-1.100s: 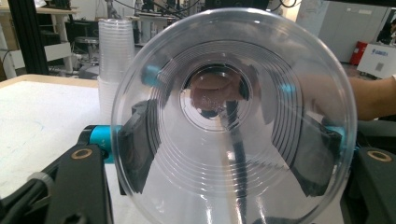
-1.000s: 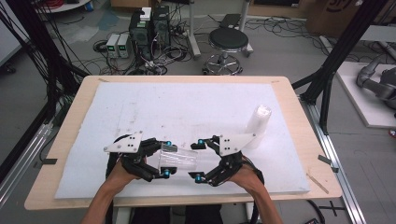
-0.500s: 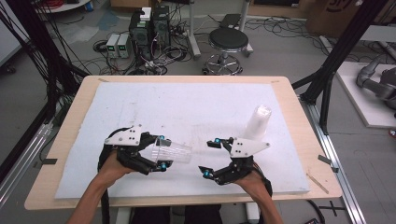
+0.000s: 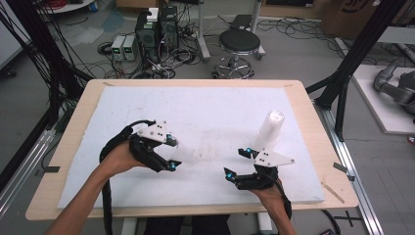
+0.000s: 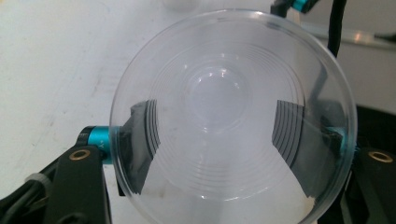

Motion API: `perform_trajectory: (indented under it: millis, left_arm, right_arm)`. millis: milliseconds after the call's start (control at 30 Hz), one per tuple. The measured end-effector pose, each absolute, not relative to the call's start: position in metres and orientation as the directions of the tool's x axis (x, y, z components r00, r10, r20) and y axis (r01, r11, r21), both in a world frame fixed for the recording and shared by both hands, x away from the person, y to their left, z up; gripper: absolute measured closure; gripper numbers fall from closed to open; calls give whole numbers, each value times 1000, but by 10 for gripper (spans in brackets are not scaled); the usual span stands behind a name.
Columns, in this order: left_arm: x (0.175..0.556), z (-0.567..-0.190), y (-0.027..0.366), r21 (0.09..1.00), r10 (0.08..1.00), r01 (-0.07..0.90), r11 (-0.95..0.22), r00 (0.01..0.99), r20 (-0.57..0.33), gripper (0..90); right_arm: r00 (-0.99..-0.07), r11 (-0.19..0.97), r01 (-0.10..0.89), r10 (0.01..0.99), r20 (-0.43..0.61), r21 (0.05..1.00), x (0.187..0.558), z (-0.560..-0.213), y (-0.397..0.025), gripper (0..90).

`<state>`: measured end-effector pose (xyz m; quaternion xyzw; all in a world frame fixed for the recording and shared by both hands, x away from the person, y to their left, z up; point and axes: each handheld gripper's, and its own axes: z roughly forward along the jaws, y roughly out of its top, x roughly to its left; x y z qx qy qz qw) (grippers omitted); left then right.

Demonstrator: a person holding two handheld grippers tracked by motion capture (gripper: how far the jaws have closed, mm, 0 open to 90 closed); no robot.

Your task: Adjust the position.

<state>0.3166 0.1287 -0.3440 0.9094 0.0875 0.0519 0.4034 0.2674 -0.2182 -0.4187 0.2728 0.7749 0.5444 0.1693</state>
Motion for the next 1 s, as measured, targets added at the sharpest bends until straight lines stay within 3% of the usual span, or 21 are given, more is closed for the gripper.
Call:
perform_trajectory:
  millis: [400,667,1000]
  left_arm:
    - [338,-335,105,567,136,105,-817,991,13,316]
    - [347,-331,94,491,127,97,-866,991,29,317]
    - [350,-334,97,483,140,106,-869,990,35,317]
  right_arm:
    - [-677,265,298,736,8,917,266,-442,-236,168]
    - [-647,265,340,762,20,902,269,-453,-243,168]
    - [-646,258,350,762,33,901,270,-453,-243,168]
